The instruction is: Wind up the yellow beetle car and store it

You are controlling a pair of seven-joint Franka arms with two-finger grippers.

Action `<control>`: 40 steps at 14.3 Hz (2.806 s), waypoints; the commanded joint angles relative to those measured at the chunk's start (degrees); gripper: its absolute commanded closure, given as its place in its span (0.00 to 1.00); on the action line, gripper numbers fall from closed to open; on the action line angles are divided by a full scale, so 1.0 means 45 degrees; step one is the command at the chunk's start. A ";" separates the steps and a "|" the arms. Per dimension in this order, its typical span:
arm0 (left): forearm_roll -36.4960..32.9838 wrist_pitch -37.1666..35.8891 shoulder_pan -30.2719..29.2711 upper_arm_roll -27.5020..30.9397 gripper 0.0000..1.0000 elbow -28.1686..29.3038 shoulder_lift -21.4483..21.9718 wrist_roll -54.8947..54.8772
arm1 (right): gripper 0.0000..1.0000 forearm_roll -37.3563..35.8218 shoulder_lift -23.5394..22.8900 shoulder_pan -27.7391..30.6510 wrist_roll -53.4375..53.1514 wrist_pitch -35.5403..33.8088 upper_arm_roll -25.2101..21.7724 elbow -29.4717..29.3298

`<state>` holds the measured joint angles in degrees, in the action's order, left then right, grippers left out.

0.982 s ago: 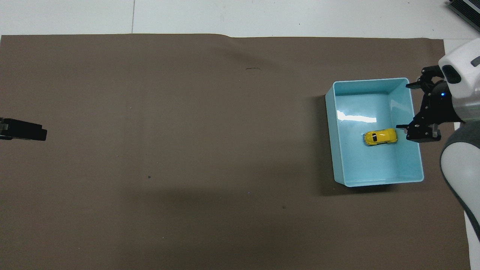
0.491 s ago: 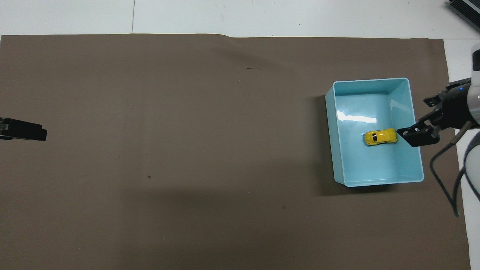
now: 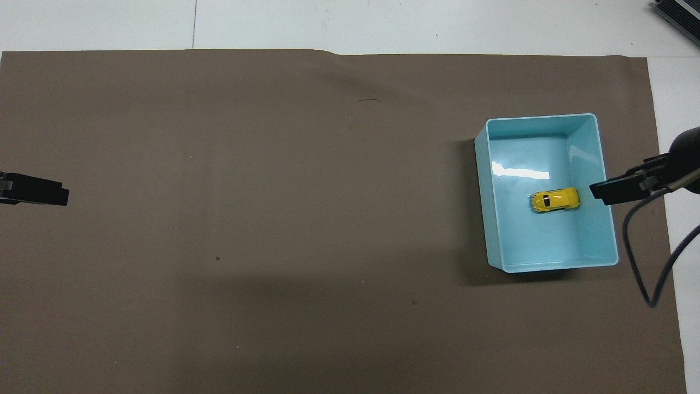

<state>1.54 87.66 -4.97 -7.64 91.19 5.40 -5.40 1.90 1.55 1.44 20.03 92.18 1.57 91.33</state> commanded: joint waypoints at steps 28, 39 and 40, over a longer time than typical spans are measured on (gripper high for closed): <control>0.0147 -0.0086 -0.0184 -0.0060 0.00 -0.0031 0.0070 0.0048 | 0.00 -0.0539 -0.0344 -0.0339 -0.3847 -0.1208 0.0061 -0.1291; 0.0147 -0.0087 -0.0204 -0.0060 0.00 -0.0031 0.0051 0.0048 | 0.00 -0.0539 -0.0324 -0.0339 -0.3847 -0.1188 -0.0037 -0.1291; 0.0147 -0.0086 -0.0204 -0.0060 0.00 -0.0031 0.0051 0.0048 | 0.00 -0.0558 -0.0324 -0.0339 -0.3847 -0.1188 -0.0056 -0.1291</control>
<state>1.54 87.66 -4.98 -7.52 91.19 5.40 -5.40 -0.44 0.50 -0.39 3.78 87.36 1.24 86.52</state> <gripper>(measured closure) 0.000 0.000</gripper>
